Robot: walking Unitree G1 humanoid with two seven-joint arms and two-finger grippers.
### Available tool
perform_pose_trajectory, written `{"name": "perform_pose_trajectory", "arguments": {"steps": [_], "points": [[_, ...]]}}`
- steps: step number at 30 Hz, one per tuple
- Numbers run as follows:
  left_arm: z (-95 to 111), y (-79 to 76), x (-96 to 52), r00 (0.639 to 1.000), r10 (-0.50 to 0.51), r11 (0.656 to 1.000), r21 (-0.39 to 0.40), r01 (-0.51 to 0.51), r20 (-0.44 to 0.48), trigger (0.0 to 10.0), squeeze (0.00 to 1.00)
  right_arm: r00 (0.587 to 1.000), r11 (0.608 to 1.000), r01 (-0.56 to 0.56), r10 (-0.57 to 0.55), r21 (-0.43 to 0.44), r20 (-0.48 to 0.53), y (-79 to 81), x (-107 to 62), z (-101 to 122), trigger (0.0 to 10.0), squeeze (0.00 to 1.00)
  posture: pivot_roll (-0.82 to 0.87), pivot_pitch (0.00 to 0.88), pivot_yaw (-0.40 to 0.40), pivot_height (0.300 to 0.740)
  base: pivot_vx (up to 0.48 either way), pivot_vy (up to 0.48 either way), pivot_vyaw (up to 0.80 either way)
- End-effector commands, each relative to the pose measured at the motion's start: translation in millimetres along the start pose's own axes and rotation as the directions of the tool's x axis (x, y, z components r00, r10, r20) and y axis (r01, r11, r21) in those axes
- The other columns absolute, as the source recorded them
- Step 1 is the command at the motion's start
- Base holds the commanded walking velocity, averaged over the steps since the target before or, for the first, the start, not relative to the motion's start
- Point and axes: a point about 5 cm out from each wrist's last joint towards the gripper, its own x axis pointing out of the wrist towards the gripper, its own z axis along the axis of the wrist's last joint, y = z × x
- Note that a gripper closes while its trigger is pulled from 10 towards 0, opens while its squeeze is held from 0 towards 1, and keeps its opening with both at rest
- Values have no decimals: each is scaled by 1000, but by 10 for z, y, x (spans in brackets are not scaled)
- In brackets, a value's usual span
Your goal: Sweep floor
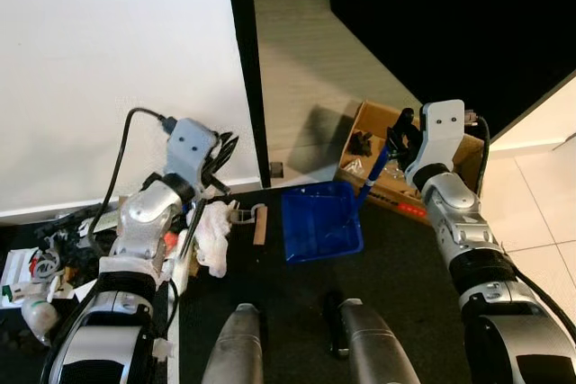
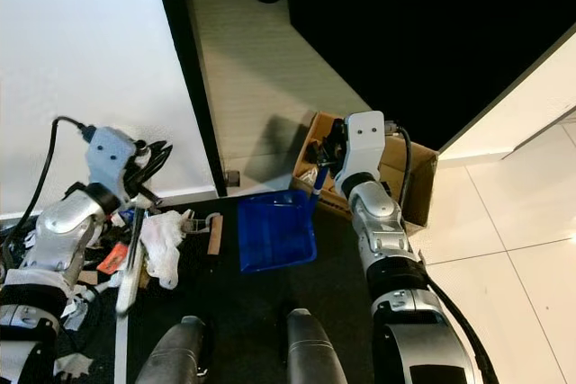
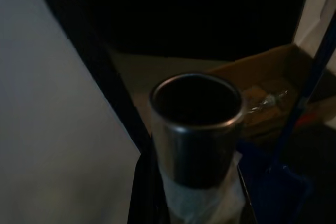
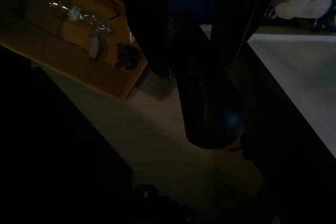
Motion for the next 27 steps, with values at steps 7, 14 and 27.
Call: {"name": "perform_pose_trajectory", "arguments": {"steps": [7, 14, 27], "points": [[-29, 413, -252, 896, 435, 857, -346, -382, 89, 10000, 0, 998, 998, 4, 0, 59, -59, 33, -71, -152, 10000, 0, -70, 293, -11, 740, 0, 0, 0], [-90, 250, -260, 886, 447, 689, -680, -252, 124, 10000, 0, 999, 999, -5, 7, 52, -50, 0, -42, -87, 10000, 0, -85, 288, -39, 740, 0, 0, 0], [123, 132, -143, 856, 421, 488, -870, 66, 301, 10000, 0, 999, 998, -11, 13, 56, -44, 16, -15, -48, 10000, 0, -84, 274, -45, 740, 0, 0, 0]]}}
